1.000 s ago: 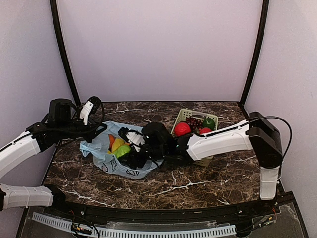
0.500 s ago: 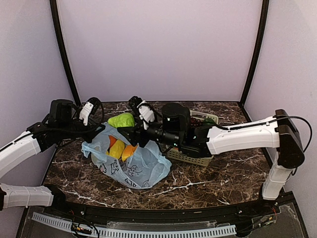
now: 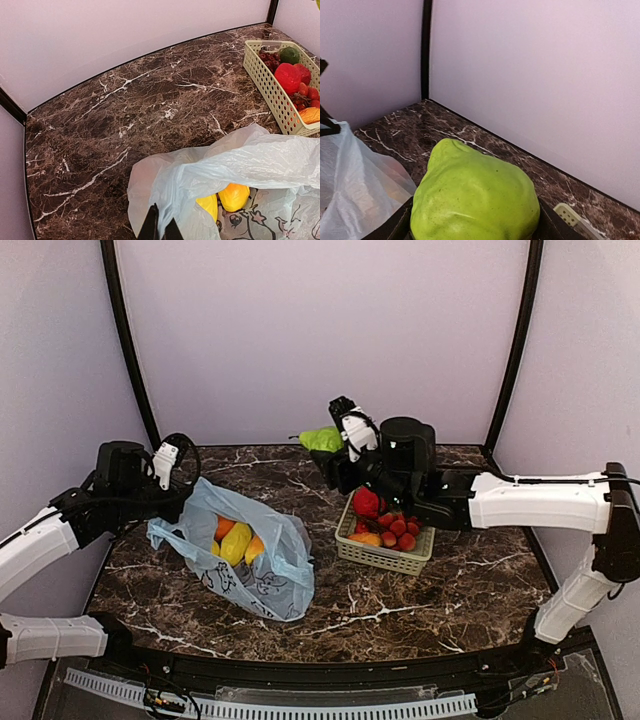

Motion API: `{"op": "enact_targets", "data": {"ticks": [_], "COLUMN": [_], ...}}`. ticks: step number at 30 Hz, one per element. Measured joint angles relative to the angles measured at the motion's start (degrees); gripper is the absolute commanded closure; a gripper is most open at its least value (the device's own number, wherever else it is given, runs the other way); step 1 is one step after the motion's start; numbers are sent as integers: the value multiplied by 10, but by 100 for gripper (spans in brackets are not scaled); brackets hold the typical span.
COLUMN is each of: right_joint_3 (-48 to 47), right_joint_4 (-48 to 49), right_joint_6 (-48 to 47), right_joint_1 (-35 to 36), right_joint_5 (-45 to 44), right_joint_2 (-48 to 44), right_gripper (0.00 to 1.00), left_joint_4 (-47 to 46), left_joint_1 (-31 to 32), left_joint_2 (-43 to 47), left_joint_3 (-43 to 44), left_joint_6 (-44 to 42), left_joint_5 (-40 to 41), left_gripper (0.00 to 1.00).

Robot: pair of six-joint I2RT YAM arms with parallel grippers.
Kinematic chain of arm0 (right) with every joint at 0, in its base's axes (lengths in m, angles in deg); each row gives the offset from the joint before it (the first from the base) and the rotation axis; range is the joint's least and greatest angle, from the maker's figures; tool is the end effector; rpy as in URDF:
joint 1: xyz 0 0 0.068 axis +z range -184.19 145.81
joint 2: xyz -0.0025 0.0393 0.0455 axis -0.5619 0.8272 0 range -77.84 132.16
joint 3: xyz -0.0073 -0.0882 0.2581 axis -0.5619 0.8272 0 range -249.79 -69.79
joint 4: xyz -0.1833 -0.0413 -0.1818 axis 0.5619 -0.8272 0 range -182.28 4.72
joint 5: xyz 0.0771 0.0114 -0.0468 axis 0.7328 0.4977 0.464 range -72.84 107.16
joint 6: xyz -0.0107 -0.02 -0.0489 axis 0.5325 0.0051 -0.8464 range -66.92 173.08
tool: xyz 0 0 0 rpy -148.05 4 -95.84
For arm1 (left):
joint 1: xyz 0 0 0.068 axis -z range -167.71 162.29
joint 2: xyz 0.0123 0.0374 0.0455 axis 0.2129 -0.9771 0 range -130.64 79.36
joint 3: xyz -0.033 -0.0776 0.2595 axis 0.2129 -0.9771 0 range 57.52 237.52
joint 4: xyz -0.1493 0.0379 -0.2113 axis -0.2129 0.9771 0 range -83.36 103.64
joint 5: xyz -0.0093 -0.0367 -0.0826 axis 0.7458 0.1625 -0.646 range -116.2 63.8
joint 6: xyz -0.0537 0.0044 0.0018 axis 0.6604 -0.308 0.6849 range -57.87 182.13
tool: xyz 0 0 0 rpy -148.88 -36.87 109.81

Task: Untie the knot of the plastic bag and take out the fruit
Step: Place the fake fruit in the bin.

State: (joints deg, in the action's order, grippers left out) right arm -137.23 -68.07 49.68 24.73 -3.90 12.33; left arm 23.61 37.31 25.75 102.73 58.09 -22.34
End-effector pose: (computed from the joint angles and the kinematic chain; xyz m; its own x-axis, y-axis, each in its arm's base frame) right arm 0.2054 0.3160 0.3278 -0.0132 -0.1291 -0.9915 -0.6165 0.7818 -0.0935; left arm 0.1944 -0.0880 0.3027 -0.3616 0.2463 -0.8992 0.3932 0.9148 0.0924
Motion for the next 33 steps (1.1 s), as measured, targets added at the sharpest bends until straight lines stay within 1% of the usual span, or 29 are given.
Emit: {"op": "enact_targets", "data": {"ticks": [5,8,13,17,21,24,27,33], "right_joint_3": [12,23,63,100,125,134,134,125], "right_joint_4": [-87,-152,-258,-316,-343,-344,-331,-293], "right_joint_6": [59,99,168,219,257,277,285,296], "right_joint_1": [-85,-123,-165,-182,-195,-214,-235,-254], "right_joint_5": [-3,-4,0,4,7,15,23,55], "right_joint_2": [-28,-31,-42,-68,-86,-82,-72,-31], "right_gripper": [51,52,52,52,52,52,52,51], "left_joint_4": [0,0,0,0,0,0,0,0], "left_joint_1": [0,0,0,0,0,0,0,0], "left_joint_2": [5,5,5,5,5,4,4,4], "left_joint_3": [0,0,0,0,0,0,0,0], "left_joint_6": [0,0,0,0,0,0,0,0], "left_joint_5": [3,2,1,0,-2,-4,-6,-6], "left_gripper": [99,99,99,99,99,99,99,99]}}
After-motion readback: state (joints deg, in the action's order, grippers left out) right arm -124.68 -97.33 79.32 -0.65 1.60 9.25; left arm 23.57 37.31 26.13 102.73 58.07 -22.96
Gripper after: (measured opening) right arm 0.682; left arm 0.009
